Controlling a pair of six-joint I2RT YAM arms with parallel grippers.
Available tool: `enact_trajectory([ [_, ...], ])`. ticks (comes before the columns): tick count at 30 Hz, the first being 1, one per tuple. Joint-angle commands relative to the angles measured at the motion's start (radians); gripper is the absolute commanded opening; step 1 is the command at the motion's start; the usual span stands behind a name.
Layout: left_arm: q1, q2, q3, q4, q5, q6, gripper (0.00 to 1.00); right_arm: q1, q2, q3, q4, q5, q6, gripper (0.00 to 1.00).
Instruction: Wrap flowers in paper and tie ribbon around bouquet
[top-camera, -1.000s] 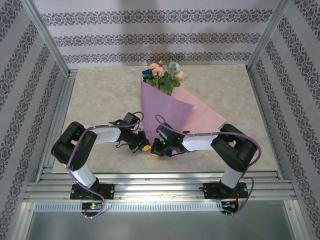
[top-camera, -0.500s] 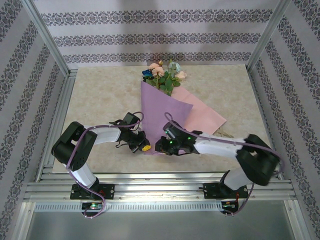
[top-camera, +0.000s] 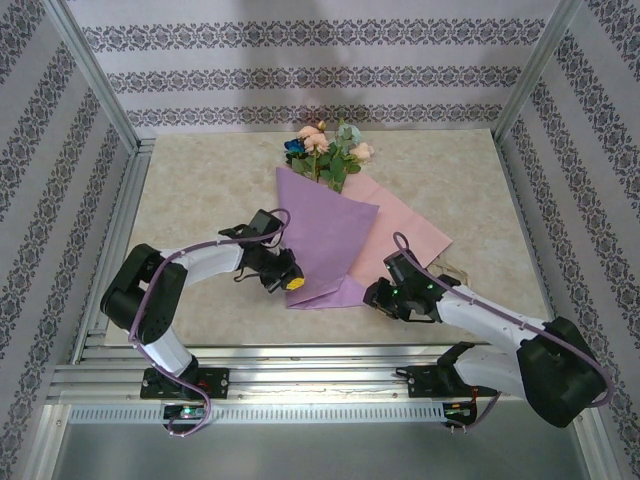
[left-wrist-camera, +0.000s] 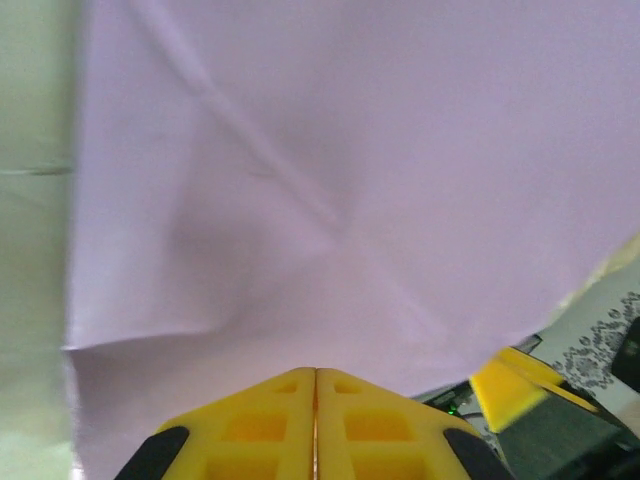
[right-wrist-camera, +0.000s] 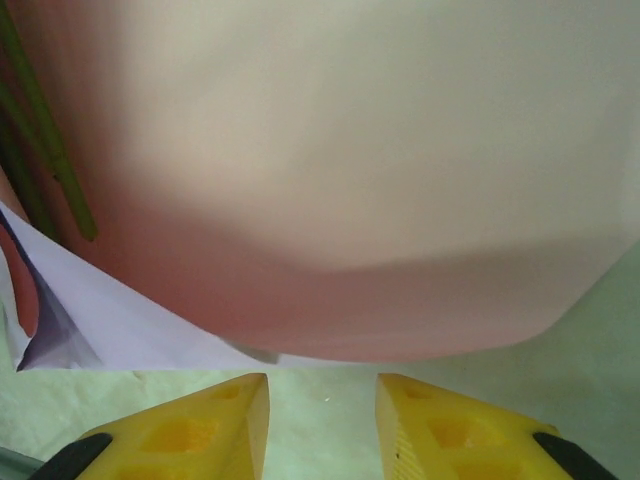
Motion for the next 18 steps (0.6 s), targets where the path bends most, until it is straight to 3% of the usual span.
enact_trajectory([
  [1,-0.043,0.007,0.063,-0.06,0.023,0.01,0.09,-0.005,0.035,0.029,-0.023,0.001,-0.027,0.36],
  [7,-0.097,0.101,0.066,0.009,0.045,-0.023,0.09,-0.014,0.041,0.002,-0.004,0.035,-0.006,0.39],
  [18,-0.122,0.177,-0.001,0.011,0.023,0.024,0.08,-0.042,0.097,0.046,-0.007,0.081,-0.035,0.33],
])
